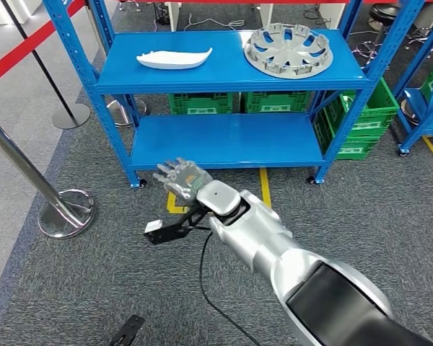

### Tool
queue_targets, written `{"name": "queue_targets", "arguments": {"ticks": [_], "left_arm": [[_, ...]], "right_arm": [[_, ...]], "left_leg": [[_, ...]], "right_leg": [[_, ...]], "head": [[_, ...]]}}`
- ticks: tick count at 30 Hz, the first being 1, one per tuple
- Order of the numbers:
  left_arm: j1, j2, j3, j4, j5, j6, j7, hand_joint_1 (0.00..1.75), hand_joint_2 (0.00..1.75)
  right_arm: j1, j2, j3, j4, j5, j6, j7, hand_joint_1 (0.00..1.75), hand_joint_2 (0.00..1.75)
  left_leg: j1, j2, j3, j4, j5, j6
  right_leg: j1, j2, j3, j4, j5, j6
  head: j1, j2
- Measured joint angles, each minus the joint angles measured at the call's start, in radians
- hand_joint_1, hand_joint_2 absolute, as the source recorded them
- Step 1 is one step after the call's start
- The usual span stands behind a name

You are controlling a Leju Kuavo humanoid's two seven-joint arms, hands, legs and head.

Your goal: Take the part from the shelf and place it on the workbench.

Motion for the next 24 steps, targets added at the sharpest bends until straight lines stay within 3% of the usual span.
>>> {"name": "queue_targets", "arguments": {"ticks": [5,9,24], "left_arm": [[-0.010,-0.004,-0.002,0.000,-0.020,-0.008,0.024,0.00,1.75],[-0.011,-0.004,-0.004,0.000,-0.025,-0.014,0.030,0.00,1.75],[-0.007,0.003,-0.002,0.000,-0.020,-0.012,0.025,0.00,1.75]], "right_arm": [[-0.079,-0.058,0.002,0.008,-0.057,-0.018,0.114,0.00,1.75],[-0.109,-0.122,-0.004,0.023,-0.079,-0.029,0.152,0.00,1.75],[-0.072,-0.289,-0.092,0.074,-0.124,-0.003,0.332,0.00,1.75]], "left_leg": [[0.000,0.000,0.000,0.000,0.001,0.001],[-0.001,0.000,0.000,0.000,0.001,0.001],[-0.001,0.000,-0.001,0.000,0.001,0.002]], "right_leg": [[0.000,-0.001,0.000,0.000,0.001,0.000],[-0.001,0.001,0.000,0.000,0.002,0.001],[-0.001,0.000,-0.002,-0.001,0.003,0.001]], "head": [[0.000,0.000],[0.000,0.000],[0.000,0.000]]}}
